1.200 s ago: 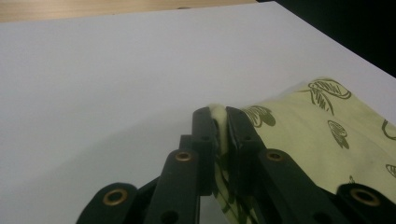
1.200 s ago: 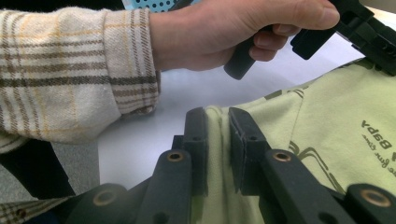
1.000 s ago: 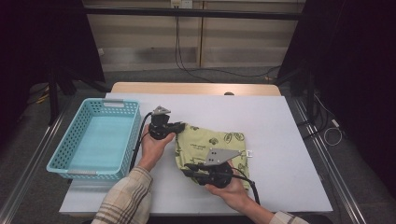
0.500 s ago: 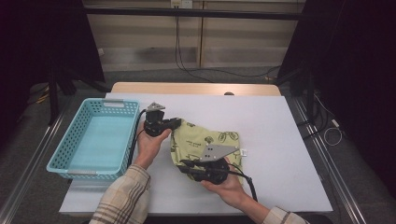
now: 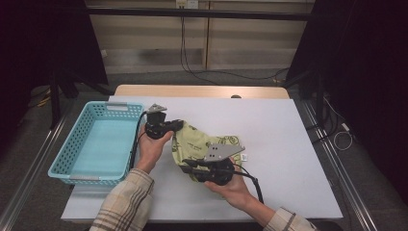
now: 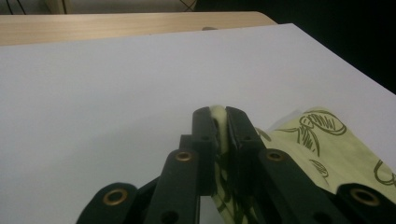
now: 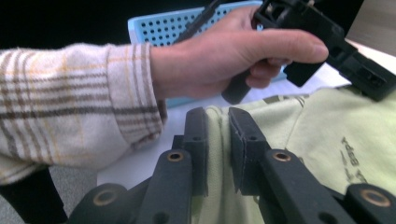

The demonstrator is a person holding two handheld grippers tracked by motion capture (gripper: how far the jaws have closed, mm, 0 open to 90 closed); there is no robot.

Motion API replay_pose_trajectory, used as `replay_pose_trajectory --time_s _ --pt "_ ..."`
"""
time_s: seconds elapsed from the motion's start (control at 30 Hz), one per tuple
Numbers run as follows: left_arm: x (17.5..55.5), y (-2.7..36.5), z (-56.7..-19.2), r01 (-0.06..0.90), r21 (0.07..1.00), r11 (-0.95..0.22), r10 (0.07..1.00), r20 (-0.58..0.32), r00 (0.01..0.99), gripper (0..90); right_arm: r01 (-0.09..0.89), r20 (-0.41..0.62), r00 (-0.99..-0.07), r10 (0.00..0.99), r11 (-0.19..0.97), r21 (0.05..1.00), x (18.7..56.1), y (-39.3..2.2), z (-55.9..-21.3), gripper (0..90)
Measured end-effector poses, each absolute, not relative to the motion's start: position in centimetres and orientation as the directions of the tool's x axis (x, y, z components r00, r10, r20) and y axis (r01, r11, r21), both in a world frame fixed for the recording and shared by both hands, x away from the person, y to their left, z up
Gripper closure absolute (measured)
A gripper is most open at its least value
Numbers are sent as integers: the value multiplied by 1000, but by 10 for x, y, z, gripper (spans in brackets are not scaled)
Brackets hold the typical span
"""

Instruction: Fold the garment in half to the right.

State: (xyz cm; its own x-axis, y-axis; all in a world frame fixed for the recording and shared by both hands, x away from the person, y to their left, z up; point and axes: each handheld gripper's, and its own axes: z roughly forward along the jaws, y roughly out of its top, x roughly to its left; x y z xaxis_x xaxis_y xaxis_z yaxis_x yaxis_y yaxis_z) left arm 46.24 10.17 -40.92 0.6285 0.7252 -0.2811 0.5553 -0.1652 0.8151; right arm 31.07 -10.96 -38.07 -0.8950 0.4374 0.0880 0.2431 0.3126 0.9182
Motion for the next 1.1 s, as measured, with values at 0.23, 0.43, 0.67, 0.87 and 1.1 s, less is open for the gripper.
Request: replay_pose_trajectory --time_s 0.23,0.43,0.67,0.87,1.1 --pt "459 96 -408 537 822 -190 721 -254 645 834 266 99 -889 447 328 906 303 -121 -392 787" --pt "455 89 -405 522 830 -198 722 -237 650 833 270 97 -884 457 330 905 299 -131 -394 787" --pt "451 77 -399 497 849 -178 713 -237 660 834 268 95 -882 463 326 907 291 -138 -393 787" --pt "453 66 -402 498 848 -181 702 -243 670 834 273 94 -875 476 324 906 289 -146 -395 788" --pt "455 59 -402 487 838 -247 687 -203 698 834 280 95 -869 486 324 904 286 -152 -397 788"
